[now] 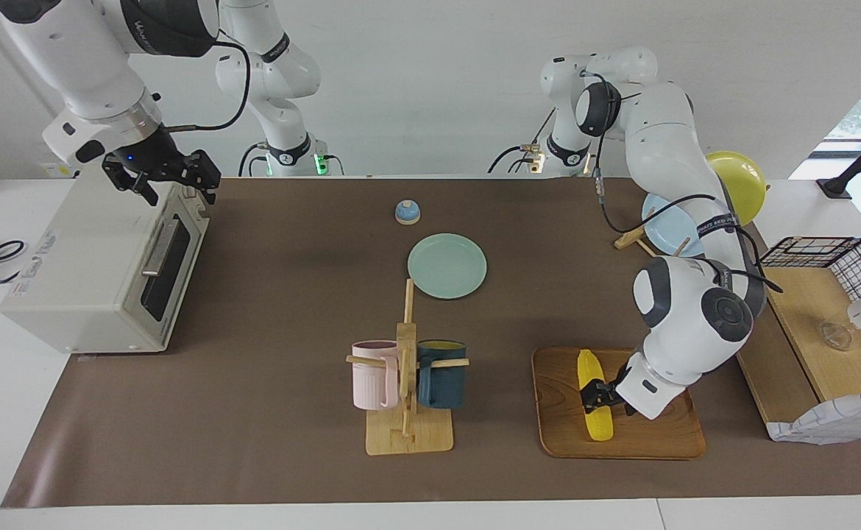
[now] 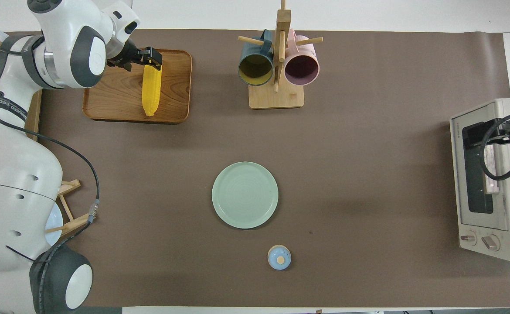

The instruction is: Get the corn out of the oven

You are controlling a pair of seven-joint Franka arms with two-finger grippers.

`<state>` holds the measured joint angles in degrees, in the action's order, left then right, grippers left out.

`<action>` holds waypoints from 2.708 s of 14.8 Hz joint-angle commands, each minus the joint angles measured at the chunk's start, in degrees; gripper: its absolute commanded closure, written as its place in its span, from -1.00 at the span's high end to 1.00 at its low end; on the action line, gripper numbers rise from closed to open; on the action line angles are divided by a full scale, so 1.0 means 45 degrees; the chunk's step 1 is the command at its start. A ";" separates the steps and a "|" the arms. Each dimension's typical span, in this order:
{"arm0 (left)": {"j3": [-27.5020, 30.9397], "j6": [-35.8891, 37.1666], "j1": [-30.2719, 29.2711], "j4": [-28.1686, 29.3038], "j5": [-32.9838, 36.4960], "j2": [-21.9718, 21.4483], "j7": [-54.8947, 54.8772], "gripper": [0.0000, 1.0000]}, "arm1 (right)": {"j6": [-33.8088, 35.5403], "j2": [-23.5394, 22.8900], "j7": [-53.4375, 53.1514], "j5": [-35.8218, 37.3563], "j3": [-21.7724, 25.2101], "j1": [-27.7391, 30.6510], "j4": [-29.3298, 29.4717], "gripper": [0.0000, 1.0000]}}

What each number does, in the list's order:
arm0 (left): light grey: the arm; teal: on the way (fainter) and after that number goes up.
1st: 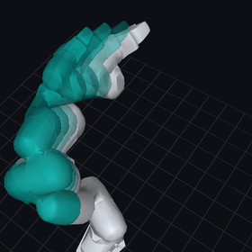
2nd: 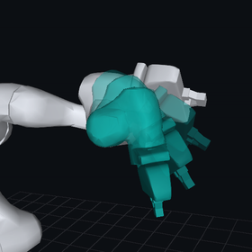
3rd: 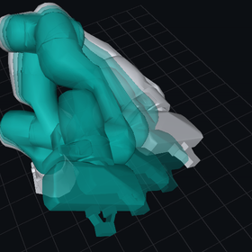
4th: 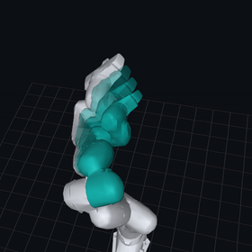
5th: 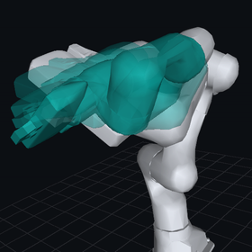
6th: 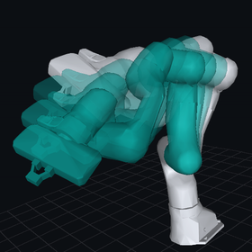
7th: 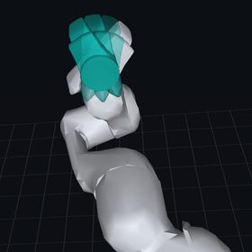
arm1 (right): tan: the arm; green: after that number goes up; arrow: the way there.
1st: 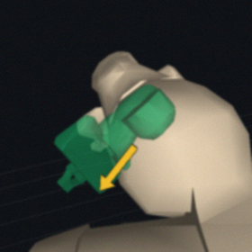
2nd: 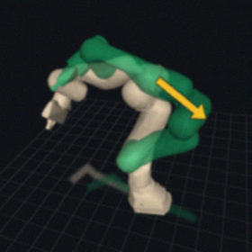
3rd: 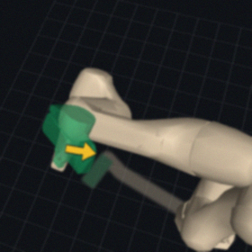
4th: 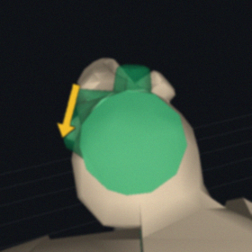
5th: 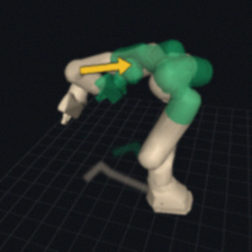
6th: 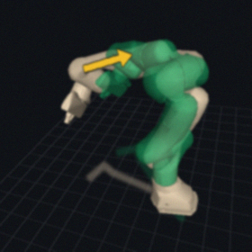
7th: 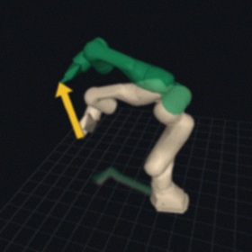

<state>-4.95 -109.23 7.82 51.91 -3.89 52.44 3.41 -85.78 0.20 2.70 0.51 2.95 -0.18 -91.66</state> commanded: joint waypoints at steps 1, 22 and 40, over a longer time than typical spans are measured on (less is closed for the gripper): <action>0.0220 0.0191 0.0079 0.2187 0.0201 -0.1901 0.0490 1.00 | -0.0215 0.0172 -0.0091 -0.0249 -0.0068 0.0138 -0.0237 1.00; 0.0417 0.5465 -0.0174 1.0593 0.0553 -1.2551 0.1546 1.00 | -0.0195 0.0269 -0.0072 -0.0132 -0.0030 0.0313 -0.0002 1.00; -0.0013 0.5542 -0.0975 0.9032 0.0377 -1.1888 0.1508 1.00 | -0.0234 0.0289 -0.0091 -0.0034 -0.0049 0.0274 0.0057 1.00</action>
<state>-4.28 -83.53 4.18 92.25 -2.66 -0.83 9.66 -86.12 0.93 2.70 0.52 3.11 0.43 -91.19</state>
